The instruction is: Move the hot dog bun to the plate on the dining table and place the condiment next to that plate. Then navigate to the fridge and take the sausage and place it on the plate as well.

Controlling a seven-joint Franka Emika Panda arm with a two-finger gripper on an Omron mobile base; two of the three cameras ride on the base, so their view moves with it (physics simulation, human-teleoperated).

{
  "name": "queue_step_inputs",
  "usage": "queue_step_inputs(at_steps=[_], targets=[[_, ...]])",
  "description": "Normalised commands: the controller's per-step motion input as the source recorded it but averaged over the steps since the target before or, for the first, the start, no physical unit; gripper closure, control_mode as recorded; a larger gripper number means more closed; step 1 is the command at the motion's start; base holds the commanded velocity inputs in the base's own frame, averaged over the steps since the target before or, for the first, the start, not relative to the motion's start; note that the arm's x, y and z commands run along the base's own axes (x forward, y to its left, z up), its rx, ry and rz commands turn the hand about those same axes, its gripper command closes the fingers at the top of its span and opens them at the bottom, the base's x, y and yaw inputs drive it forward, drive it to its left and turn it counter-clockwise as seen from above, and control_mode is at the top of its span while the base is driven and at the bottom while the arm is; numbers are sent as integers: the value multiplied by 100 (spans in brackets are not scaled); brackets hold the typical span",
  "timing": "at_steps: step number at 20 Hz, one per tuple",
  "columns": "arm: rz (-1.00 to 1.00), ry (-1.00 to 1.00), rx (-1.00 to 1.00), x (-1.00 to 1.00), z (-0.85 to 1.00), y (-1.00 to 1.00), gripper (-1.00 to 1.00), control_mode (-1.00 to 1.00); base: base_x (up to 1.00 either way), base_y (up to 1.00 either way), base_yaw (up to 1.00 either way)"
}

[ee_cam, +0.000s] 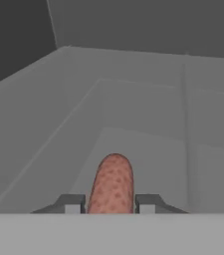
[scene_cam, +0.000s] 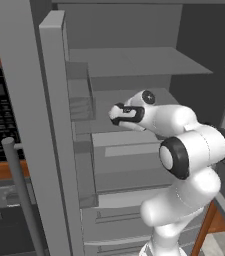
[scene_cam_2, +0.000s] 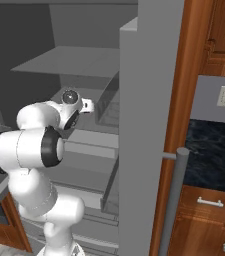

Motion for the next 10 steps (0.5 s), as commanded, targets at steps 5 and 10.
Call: queue_step_inputs(at_steps=[5,10], targets=[[-6,-8,3,-91,58,-9,100,-100,0,0,0],[-14,1,9,-100,94,-11,100,-100,0,0,0]])
